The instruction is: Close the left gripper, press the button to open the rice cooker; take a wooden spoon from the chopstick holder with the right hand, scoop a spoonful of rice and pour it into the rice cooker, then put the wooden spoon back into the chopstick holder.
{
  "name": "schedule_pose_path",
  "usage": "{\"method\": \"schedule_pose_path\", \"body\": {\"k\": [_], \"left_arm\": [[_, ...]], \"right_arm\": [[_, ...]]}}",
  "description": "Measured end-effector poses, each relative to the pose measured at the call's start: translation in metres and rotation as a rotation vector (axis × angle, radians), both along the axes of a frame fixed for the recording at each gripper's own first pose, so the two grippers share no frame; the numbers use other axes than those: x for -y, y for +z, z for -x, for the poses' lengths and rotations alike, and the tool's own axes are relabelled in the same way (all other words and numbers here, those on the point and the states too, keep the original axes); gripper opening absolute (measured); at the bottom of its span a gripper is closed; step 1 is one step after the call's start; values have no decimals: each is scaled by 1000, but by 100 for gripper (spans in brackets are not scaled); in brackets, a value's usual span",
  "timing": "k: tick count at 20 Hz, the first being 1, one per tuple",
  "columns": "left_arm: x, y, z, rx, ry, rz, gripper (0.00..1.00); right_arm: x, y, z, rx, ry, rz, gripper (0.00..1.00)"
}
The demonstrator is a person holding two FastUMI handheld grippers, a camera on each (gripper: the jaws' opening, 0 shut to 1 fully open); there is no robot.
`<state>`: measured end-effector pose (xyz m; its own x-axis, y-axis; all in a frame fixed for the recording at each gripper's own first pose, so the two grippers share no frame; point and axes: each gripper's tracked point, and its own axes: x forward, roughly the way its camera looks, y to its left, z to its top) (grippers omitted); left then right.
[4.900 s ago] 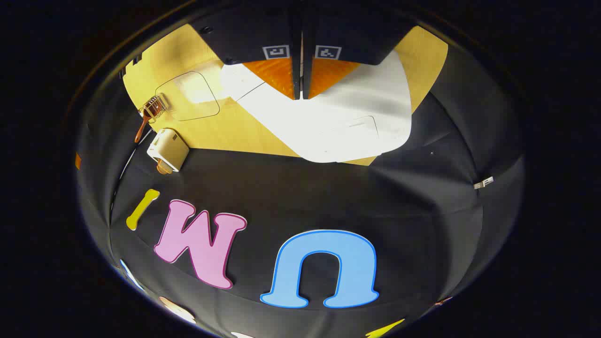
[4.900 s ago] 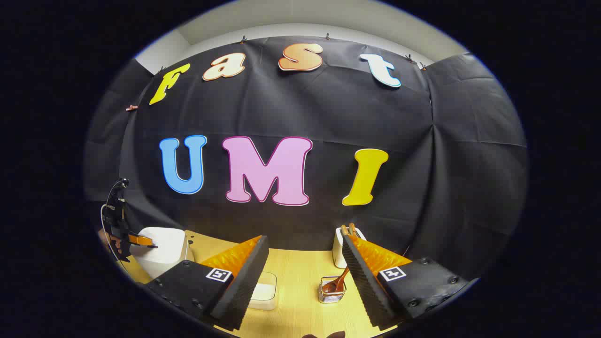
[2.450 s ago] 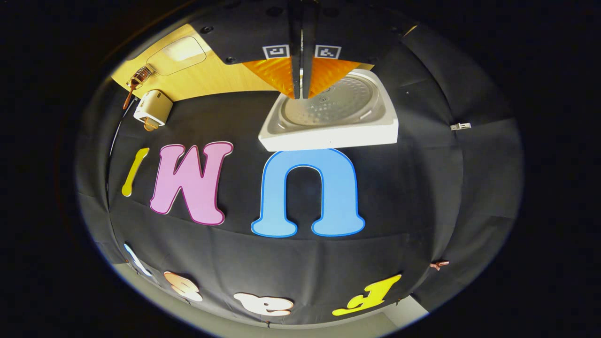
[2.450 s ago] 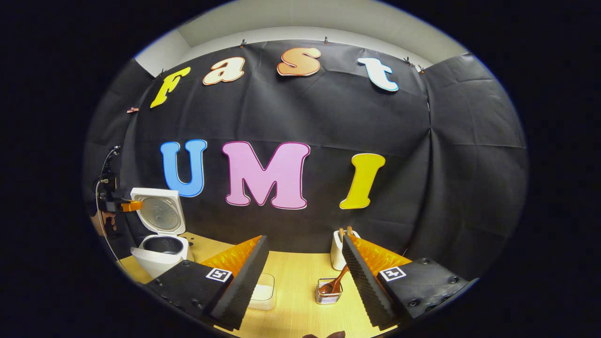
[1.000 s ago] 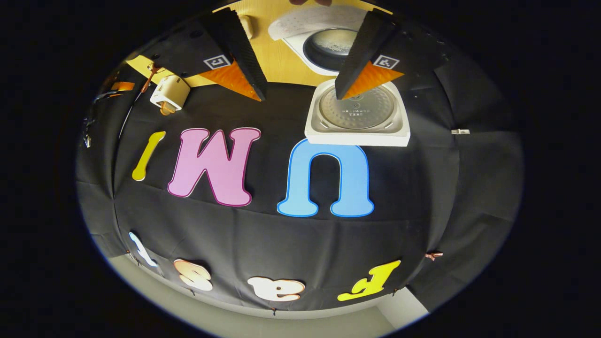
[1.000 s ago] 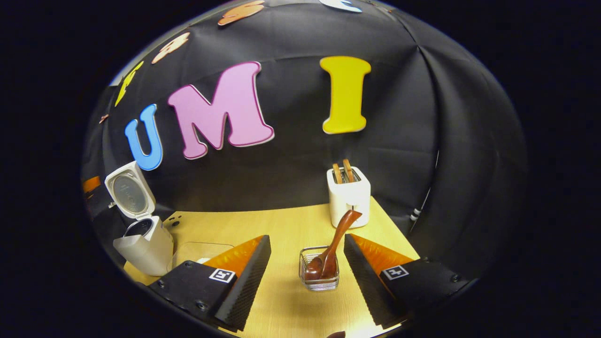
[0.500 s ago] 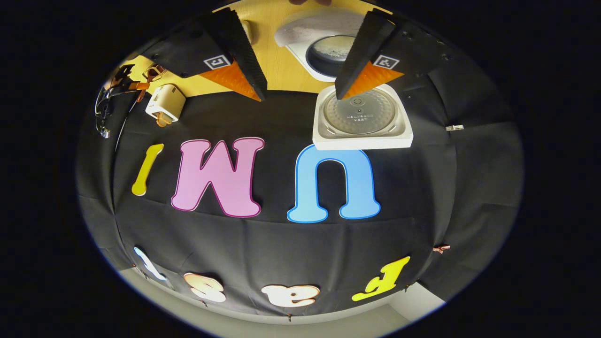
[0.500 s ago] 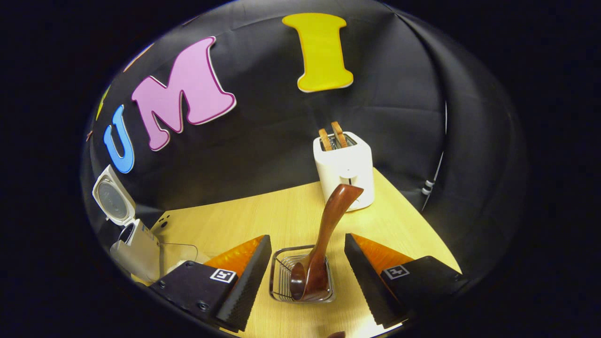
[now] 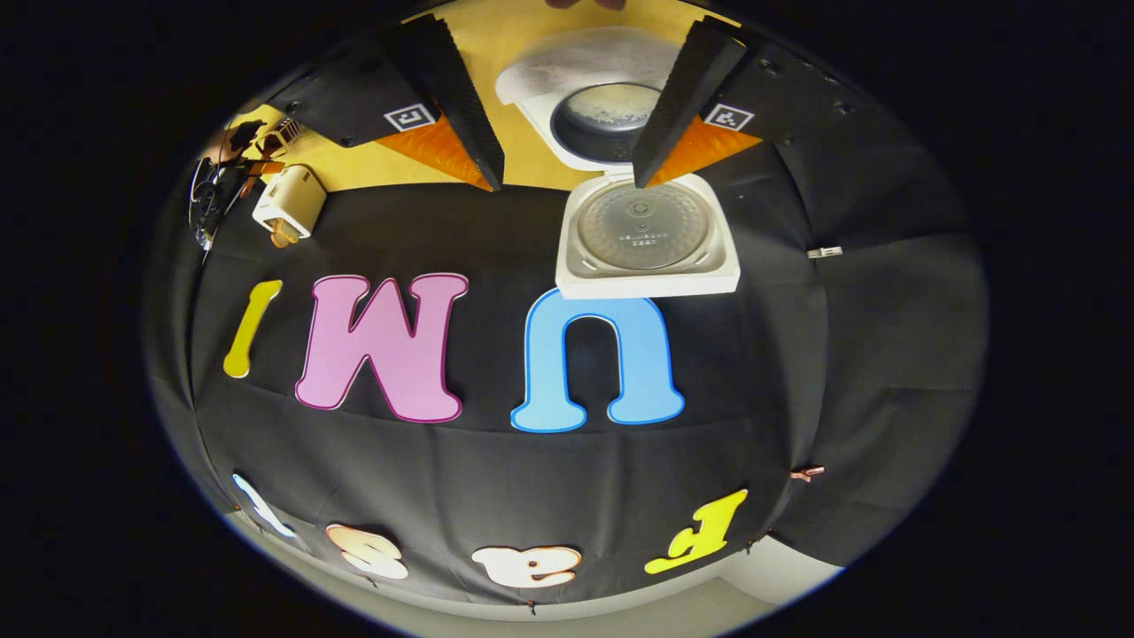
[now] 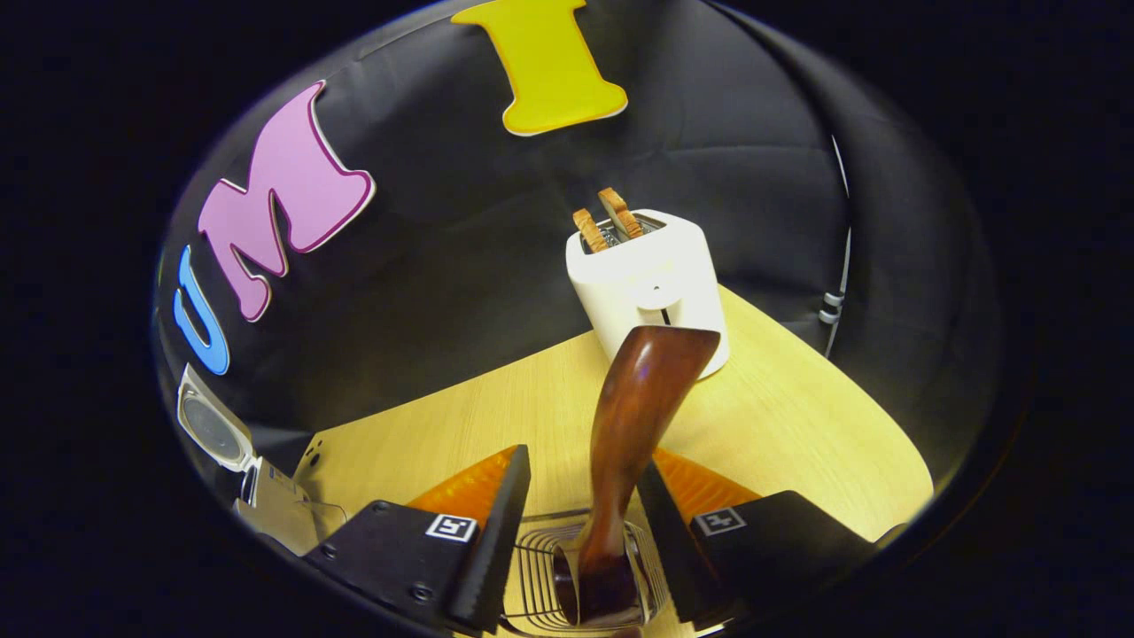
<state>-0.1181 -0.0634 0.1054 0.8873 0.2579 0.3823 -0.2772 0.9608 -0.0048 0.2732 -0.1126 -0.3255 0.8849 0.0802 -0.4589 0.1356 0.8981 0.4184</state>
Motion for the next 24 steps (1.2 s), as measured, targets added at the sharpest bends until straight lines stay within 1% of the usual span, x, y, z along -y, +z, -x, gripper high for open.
{"method": "schedule_pose_path", "body": {"k": [1, 2, 3, 4, 5, 7, 9, 11, 13, 15, 16, 17, 18, 19, 20, 21, 22, 23, 24], "left_arm": [[-4, -4, 3, -6, 11, 4, 94], [-6, -7, 5, -10, 20, 9, 94], [-8, -10, 7, -15, 26, 17, 94], [-10, -12, 7, -16, 29, 21, 94], [-10, -13, 9, -18, 31, 22, 94], [-9, -13, 11, -16, 31, 14, 94], [-9, -12, 13, -12, 26, 7, 94], [-10, -12, 13, -5, 18, 11, 94], [-11, -12, 13, 3, 9, 21, 94], [-14, -15, 13, 1, 8, 25, 94], [-16, -15, 14, 0, 13, 26, 94], [-19, -16, 15, 1, 21, 30, 94], [-20, -16, 16, 0, 27, 35, 94], [-20, -17, 16, -3, 31, 39, 94], [-20, -18, 18, -6, 35, 40, 94], [-19, -20, 17, -9, 39, 39, 94], [-18, -21, 17, -11, 42, 36, 94], [-17, -22, 16, -13, 42, 33, 94], [-15, -23, 16, -16, 41, 33, 94]], "right_arm": [[3, -2, -3, -1, -10, 12, 52], [3, -5, -6, -5, -16, 20, 66], [6, -7, -5, -18, -26, 29, 39], [5, -9, -7, -17, -27, 23, 17], [5, -6, -5, -14, -25, 12, 24], [4, -2, -6, -3, -18, 2, 23], [8, 16, -7, 42, -34, -10, 23], [10, 27, -7, 60, -42, -28, 23], [12, 17, -4, 25, -27, 13, 23], [4, 11, -3, -4, -2, 9, 23], [2, 8, -5, -6, 7, 16, 7], [-1, 5, -6, -10, 13, 28, 7], [-4, 1, -7, -14, 21, 35, 23], [-10, -1, -7, -21, 34, 33, 23], [-12, -4, -8, -29, 42, 34, 36], [-11, -3, -11, -20, 37, 41, 25], [-11, -6, -12, -29, 40, 36, 42], [-9, -7, -10, -37, 36, 33, 42], [3, -11, -7, -66, 10, 64, 26]]}}
